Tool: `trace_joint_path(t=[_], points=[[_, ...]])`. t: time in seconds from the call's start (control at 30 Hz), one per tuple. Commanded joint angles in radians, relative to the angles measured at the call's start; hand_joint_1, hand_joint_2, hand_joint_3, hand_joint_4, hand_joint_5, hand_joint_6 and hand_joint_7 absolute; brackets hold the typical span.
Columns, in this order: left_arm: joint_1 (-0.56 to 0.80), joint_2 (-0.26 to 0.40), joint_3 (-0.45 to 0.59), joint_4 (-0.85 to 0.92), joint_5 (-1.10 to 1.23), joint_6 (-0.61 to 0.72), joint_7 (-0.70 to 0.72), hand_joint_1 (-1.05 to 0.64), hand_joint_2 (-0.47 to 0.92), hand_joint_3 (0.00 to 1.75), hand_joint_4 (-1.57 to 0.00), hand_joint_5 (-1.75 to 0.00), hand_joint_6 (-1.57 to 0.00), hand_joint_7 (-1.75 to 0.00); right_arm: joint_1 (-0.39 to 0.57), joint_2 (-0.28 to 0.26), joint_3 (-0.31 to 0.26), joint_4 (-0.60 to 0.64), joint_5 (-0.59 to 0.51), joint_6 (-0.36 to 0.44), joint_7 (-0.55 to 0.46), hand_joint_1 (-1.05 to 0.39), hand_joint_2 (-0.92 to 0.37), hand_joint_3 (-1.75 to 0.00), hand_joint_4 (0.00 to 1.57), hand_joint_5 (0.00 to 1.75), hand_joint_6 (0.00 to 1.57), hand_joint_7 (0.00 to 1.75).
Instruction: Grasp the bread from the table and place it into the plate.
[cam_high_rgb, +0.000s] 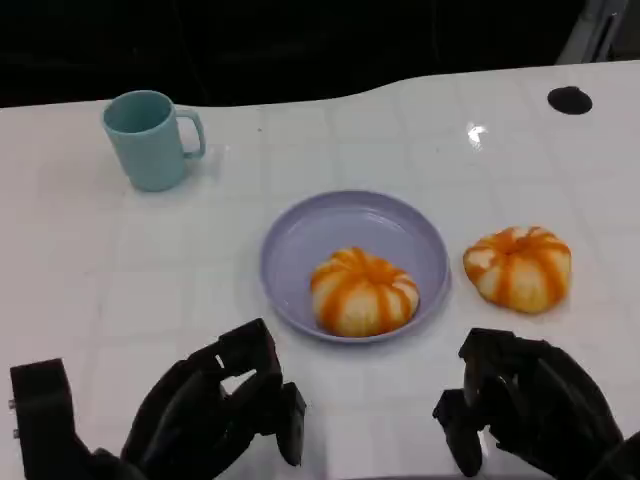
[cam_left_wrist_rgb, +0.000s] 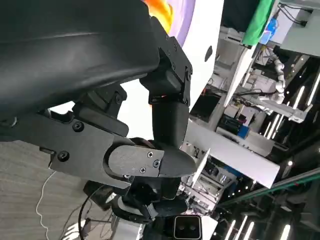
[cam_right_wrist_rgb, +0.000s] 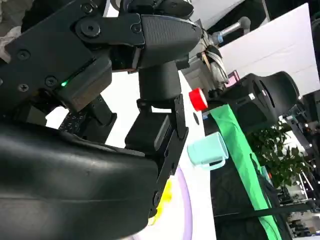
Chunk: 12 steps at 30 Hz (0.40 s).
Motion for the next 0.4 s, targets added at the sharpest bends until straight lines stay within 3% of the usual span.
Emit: trace_joint_path(t=[0.03, 0.4], points=[[-0.006, 0.008, 0.017, 0.031, 0.008, -0.029, -0.03, -0.64, 0.92, 0.26, -0.89, -1.75, -0.63, -1.75, -0.004, -0.001, -0.013, 0.01, 0.01, -0.016, -0.002, -0.96, -0.63, -0.6, 1.2, 1.57, 1.04, 1.42], [-0.015, 0.005, 0.019, 0.051, 0.014, -0.034, -0.041, -0.65, 0.92, 0.28, -0.94, -1.75, -0.68, -1.75, -0.011, 0.007, -0.019, 0.023, 0.013, -0.018, -0.001, -0.96, -0.65, -0.57, 1.2, 1.59, 1.03, 1.43]])
